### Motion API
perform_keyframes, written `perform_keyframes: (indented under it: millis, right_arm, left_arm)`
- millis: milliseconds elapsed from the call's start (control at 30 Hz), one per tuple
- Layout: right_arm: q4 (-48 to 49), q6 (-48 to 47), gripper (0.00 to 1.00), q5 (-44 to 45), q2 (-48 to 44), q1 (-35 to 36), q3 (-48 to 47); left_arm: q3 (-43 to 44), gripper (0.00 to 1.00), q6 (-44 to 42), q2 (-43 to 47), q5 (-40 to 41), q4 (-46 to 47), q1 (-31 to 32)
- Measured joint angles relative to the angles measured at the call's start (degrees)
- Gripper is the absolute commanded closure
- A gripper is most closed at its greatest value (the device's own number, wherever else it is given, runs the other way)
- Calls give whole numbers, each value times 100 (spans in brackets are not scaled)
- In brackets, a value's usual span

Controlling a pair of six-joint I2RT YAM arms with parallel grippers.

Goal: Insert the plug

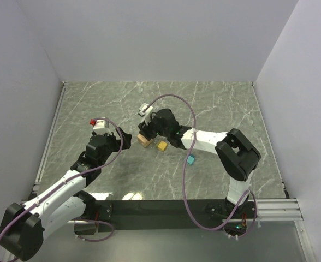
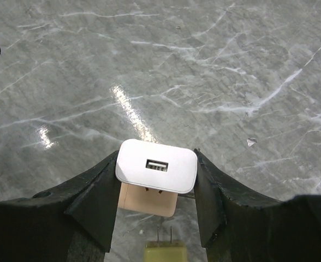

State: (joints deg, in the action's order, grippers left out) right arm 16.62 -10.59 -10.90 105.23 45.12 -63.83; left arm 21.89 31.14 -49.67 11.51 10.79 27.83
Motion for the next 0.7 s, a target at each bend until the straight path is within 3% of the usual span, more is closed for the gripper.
perform_keyframes:
  millis: [700]
  right_arm:
    - [1025,393,100,337,103,149,433]
  left_arm:
    - [-2,9,2,-2,0,0,0]
